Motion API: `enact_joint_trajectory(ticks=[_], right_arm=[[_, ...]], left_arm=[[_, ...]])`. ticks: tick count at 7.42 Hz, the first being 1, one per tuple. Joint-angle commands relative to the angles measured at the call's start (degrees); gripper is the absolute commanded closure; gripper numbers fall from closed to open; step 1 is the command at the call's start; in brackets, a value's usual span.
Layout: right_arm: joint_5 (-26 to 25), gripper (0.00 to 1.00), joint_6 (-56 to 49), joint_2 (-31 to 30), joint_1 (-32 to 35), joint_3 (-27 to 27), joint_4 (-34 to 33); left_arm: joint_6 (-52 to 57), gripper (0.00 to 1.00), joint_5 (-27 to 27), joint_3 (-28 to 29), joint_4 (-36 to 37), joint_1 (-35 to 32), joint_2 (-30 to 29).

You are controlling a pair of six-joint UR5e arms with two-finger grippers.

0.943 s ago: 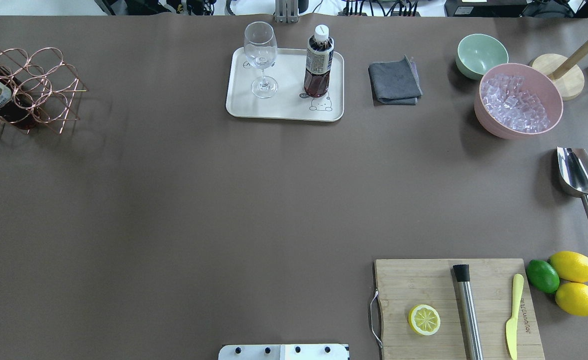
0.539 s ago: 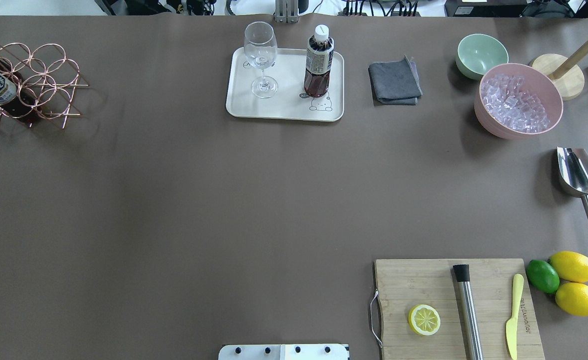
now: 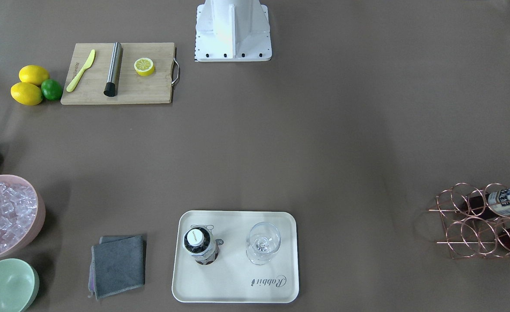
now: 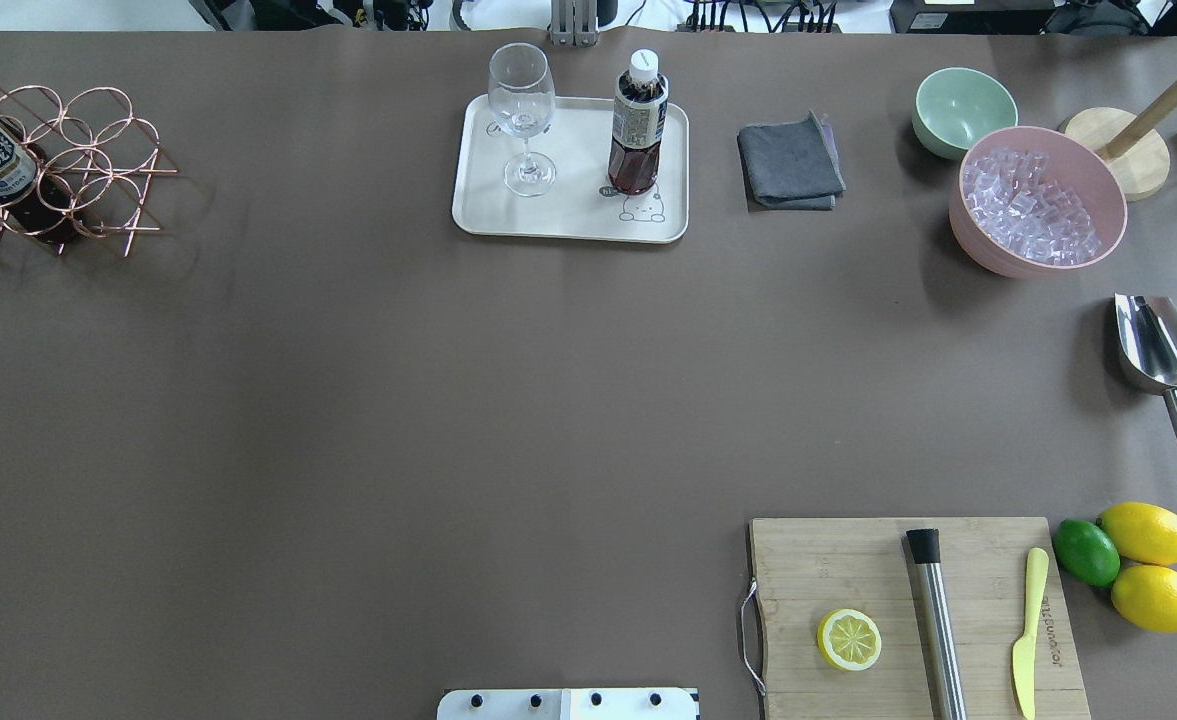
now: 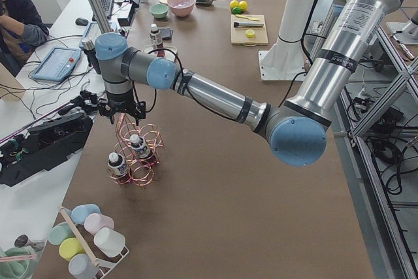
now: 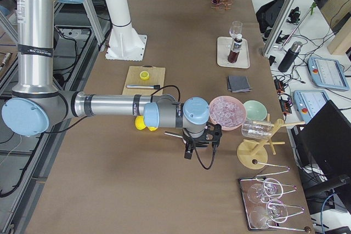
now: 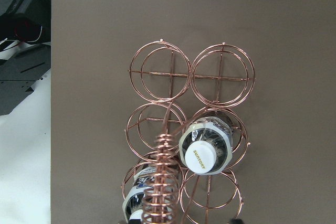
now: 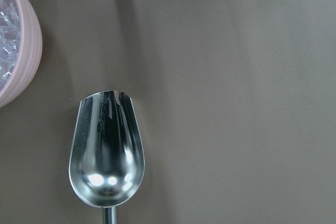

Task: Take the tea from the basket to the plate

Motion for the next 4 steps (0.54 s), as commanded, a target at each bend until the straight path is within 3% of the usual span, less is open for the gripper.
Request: enact_joint_trajectory(ticks=[1, 3, 4], right_arm=[[-0.3, 0.0, 0.0, 0.1, -0.2, 0.0, 0.0], [-0.4, 0.0, 0.0, 0.3, -1.2, 0.1, 0.0], [-1.7, 0.0, 0.0, 0.4, -1.6, 0.2, 0.0]], left_arm=[[-3.8, 0.02, -1.8, -8.3, 12.0, -6.1, 1.5], [-12.3, 0.02, -10.0, -10.4, 11.8, -12.0, 9.8], [-22.5, 0.02, -9.9, -12.2, 11.8, -12.1, 13.8]])
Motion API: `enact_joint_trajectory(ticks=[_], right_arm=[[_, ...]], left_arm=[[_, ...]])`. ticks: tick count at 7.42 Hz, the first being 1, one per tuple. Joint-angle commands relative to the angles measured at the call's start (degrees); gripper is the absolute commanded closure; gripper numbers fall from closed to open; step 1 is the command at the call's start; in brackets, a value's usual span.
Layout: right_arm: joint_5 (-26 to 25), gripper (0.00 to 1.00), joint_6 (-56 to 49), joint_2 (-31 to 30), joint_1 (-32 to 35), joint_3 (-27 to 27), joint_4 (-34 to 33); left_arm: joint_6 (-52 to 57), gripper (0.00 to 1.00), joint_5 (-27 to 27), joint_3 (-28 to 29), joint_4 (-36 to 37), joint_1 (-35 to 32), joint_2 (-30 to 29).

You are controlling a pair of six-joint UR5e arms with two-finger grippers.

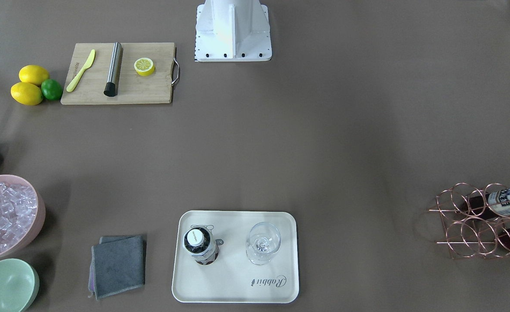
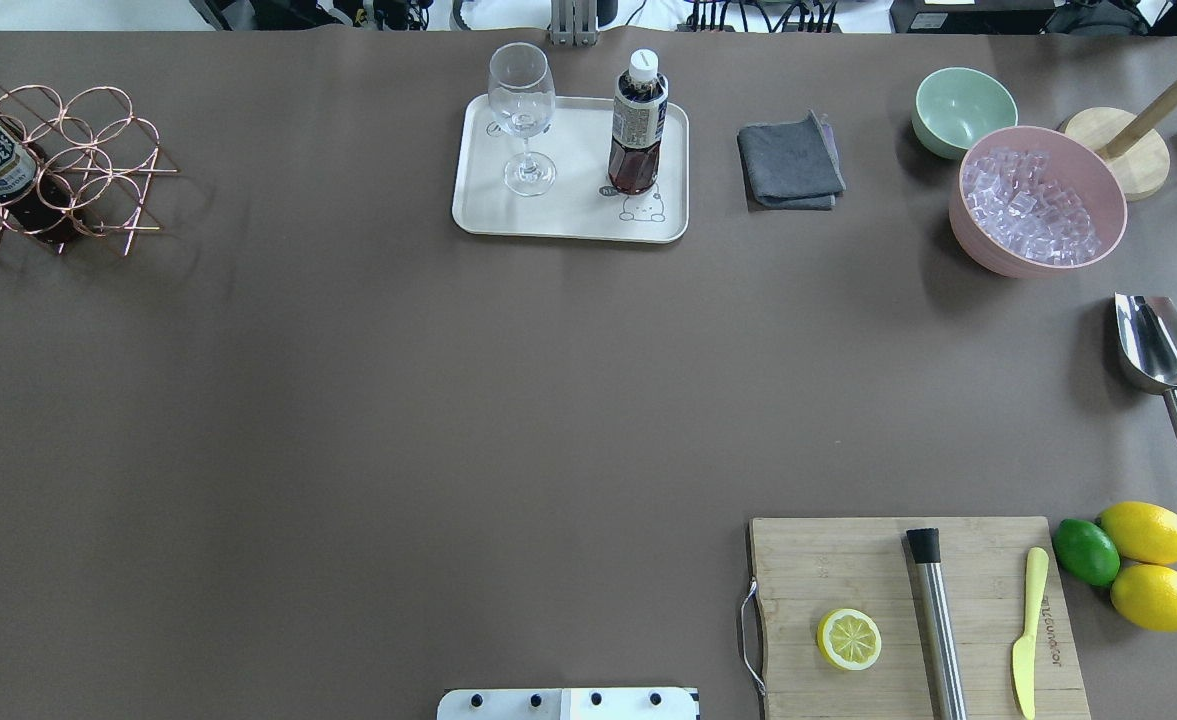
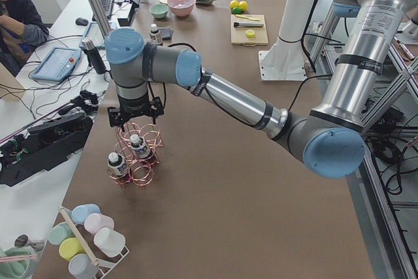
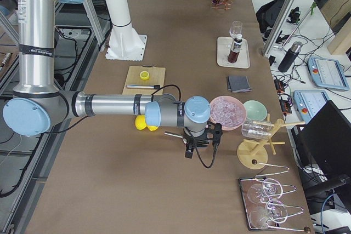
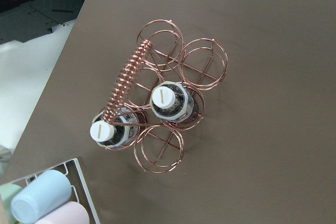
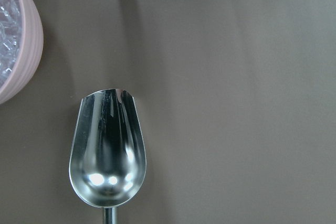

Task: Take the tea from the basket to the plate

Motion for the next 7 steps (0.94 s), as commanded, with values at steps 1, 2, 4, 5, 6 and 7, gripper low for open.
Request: enact_joint_trajectory(ticks=[1, 2, 4, 5, 6, 7], right_arm=[[-1.6, 0.0, 0.0, 0.2, -0.8, 0.1, 0.0], [-1.6, 0.0, 0.1, 0.1, -0.8, 0.2, -0.1], [-1.4, 0.0, 0.1, -0.1, -0.8, 0.4, -0.1], [-1.4, 0.0, 0.1, -0.2, -0.8, 0.6, -0.1], [-1.4, 0.0, 0.1, -0.1, -0.8, 0.6, -0.1], [-1.4, 0.0, 0.1, -0.2, -0.8, 0.6, -0.1]], left_arm=[[-21.2, 0.02, -2.9, -4.8, 0.4, -2.1, 10.1], [-26.3, 0.02, -5.8, -4.6, 0.7, -2.0, 13.2], [-40.4, 0.02, -8.1, -4.6, 0.7, 0.5, 16.6], [-50.1, 0.02, -5.8, -5.9, 0.6, 3.7, 17.5], [-58.8, 0.02, -3.1, -6.7, 0.5, 6.6, 18.6], [-62.7, 0.02, -2.6, -6.0, 0.1, 9.8, 19.8]])
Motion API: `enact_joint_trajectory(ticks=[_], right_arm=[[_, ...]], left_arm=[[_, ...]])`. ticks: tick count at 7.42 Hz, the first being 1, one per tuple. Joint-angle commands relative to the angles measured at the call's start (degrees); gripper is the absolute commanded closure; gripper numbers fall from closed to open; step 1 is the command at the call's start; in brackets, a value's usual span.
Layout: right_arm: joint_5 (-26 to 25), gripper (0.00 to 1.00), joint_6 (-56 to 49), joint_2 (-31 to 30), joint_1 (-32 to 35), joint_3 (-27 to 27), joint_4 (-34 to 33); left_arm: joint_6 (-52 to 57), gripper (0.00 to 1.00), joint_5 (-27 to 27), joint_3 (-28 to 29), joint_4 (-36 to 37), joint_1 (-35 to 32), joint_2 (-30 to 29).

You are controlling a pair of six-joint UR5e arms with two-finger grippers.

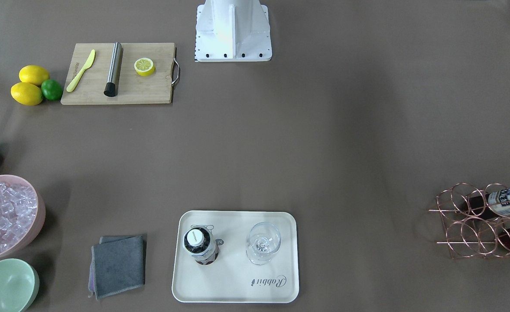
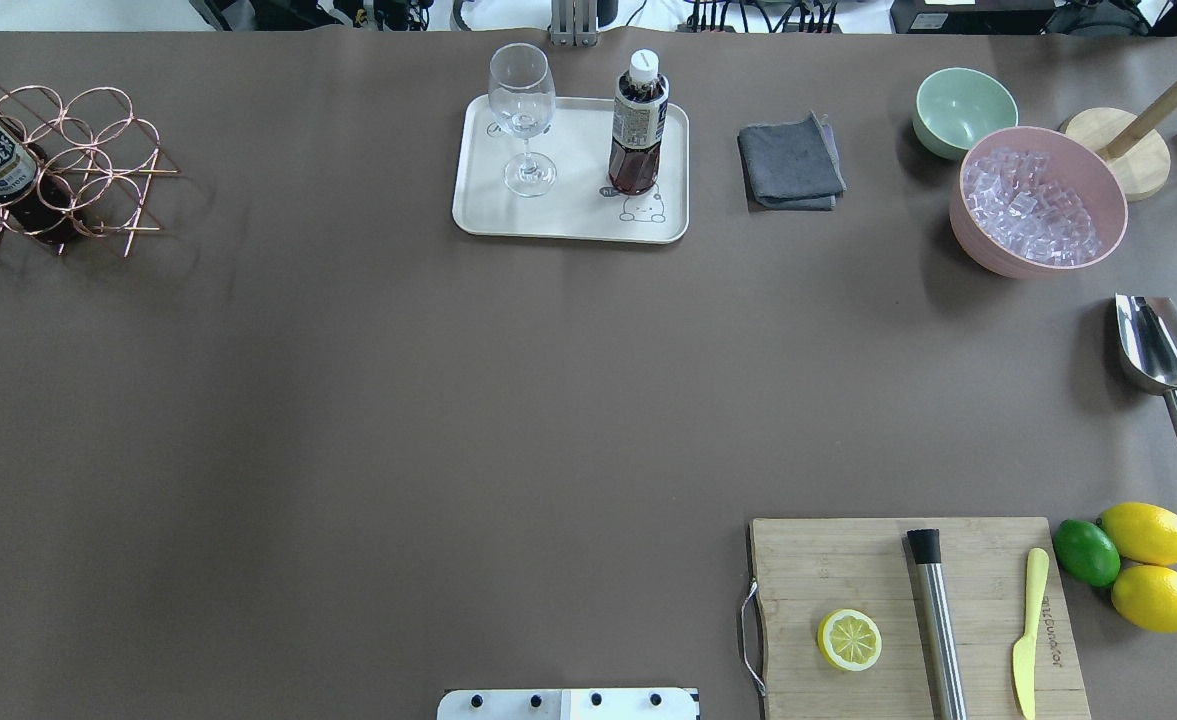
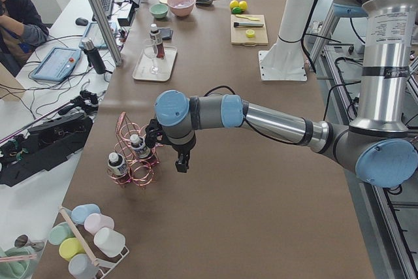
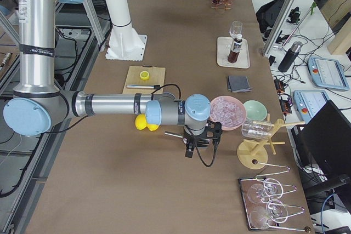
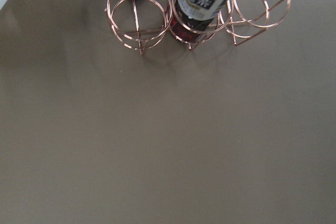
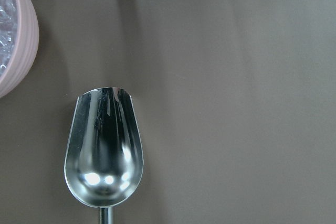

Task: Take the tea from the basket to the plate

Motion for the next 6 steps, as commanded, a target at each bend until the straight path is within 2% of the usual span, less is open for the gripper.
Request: enact_joint_trajectory(ticks=[1, 3, 4, 6], right_arm=[[0.0, 0.0, 0.0, -0.1, 0.0, 0.0, 0.0], [0.0, 0.0, 0.0, -0.1, 0.0, 0.0, 0.0], [0.0, 0.0, 0.0, -0.1, 0.0, 0.0, 0.0], [0.1, 0.0, 0.0, -0.1, 0.0, 0.0, 0.0]], left_arm=[[-10.7, 0.02, 5.8, 0.6, -4.1, 6.5, 4.1], [-10.8, 0.02, 6.6, 6.6, -19.7, 6.5, 10.8], [-11.1, 0.02, 6.6, 8.5, -22.0, 6.5, 11.2], [-16.9, 0.02, 6.7, 7.4, -22.2, 6.1, 10.9]])
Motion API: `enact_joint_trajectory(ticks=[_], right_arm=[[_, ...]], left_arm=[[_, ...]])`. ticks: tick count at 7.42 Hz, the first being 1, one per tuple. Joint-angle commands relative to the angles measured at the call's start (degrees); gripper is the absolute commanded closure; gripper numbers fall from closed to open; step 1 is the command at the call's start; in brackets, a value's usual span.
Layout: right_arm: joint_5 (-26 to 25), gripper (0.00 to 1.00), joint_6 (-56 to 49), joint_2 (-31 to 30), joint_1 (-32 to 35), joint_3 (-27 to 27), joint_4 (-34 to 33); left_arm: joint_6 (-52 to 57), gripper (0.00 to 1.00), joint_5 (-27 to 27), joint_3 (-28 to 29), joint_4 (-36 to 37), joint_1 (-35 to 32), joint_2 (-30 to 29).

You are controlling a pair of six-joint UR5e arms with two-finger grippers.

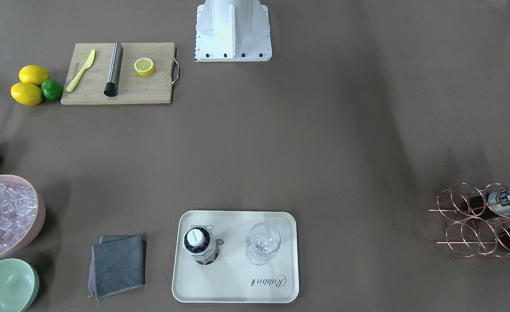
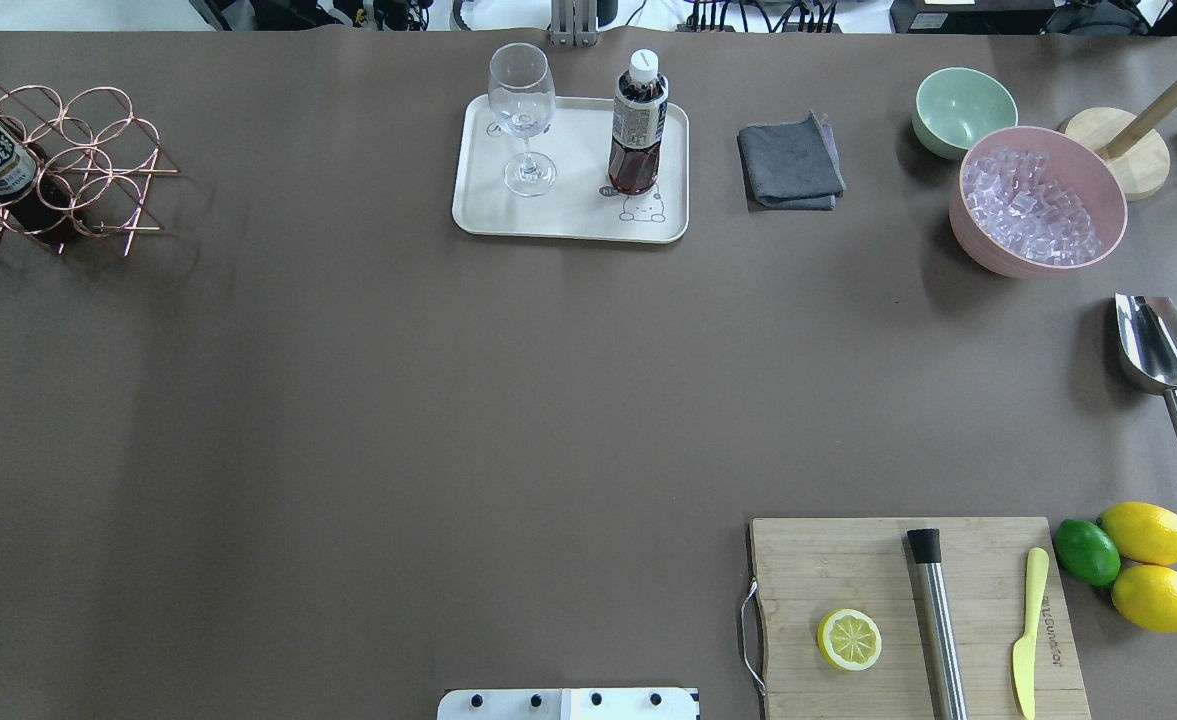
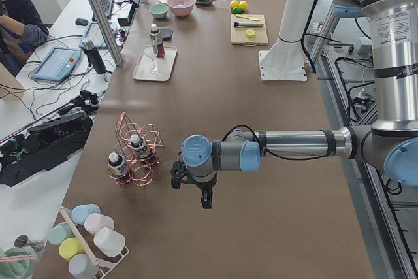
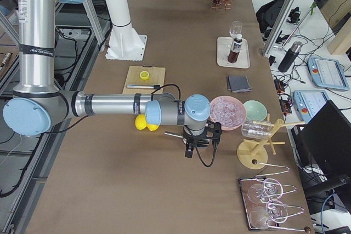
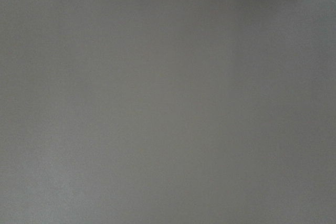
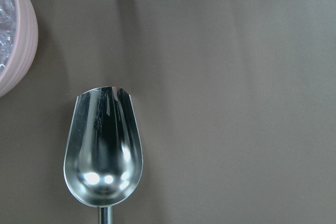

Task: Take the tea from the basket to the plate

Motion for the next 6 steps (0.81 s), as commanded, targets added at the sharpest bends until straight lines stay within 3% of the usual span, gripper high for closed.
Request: enact_joint_trajectory(ticks=[1, 6], right_arm=[[0.0, 0.0, 0.0, 0.0, 0.0, 0.0, 0.0], [0.3, 0.0, 0.0, -0.1, 0.0, 0.0, 0.0]], left_arm=[[-4.2, 0.02, 0.1, -1.1, -1.9, -0.4, 0.5], [-3.3, 0.02, 0.1, -1.9, -3.3, -0.8, 0.3]])
